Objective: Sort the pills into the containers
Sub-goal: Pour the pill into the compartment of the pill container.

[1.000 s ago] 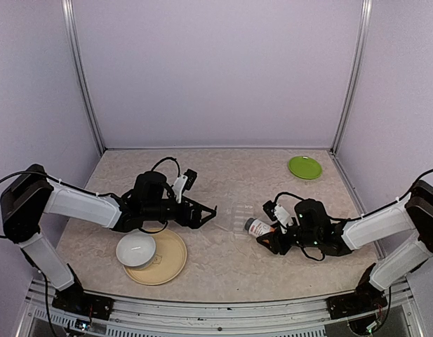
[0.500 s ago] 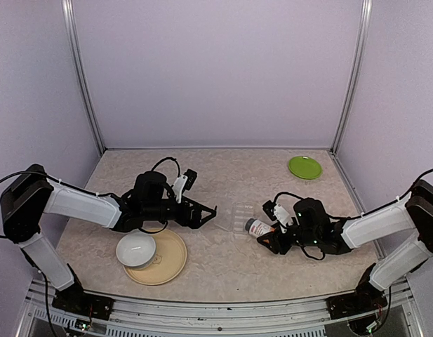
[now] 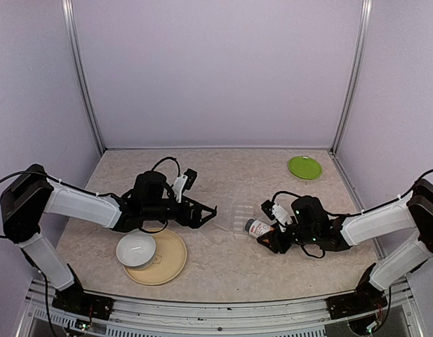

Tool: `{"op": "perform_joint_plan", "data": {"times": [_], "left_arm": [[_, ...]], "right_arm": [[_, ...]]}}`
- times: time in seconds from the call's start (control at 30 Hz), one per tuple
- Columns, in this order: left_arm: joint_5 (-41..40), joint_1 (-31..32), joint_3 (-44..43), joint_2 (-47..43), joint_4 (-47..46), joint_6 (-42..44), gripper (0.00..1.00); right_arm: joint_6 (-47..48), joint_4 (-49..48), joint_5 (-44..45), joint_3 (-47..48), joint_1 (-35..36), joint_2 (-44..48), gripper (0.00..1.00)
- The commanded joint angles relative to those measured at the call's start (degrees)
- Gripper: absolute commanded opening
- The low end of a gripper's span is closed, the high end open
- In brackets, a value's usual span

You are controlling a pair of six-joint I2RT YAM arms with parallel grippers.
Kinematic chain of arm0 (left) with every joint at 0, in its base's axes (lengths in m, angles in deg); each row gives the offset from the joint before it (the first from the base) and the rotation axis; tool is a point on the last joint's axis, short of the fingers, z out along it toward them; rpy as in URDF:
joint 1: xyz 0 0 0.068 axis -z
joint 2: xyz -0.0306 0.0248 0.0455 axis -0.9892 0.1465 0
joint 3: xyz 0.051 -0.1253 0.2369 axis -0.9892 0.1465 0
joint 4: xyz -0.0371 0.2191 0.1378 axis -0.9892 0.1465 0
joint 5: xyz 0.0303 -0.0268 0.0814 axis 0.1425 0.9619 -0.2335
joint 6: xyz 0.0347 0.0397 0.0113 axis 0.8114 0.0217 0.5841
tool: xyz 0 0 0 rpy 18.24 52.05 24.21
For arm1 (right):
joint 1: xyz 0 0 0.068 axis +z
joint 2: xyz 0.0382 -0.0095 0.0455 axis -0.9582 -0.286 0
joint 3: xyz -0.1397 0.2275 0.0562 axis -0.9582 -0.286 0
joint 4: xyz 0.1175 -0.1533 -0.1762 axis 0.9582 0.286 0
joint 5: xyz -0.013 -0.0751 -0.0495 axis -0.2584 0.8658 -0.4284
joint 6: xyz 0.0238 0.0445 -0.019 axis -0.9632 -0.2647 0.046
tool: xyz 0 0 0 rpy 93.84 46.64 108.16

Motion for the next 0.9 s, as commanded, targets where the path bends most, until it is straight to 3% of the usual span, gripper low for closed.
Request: {"op": "perform_joint_plan", "data": {"times": [0.0, 0.87], "left_arm": [[1.0, -0.3, 0.1, 0.8, -1.8, -0.5, 0.99], [1.3, -0.3, 0.1, 1.0, -2.0, -0.7, 0.99]], "right_arm": [[0.3, 2.1, 0.0, 1.8, -0.5, 1.6, 0.13], [0.5, 9.1, 0.1, 4.7, -0.5, 1.6, 0.13]]}}
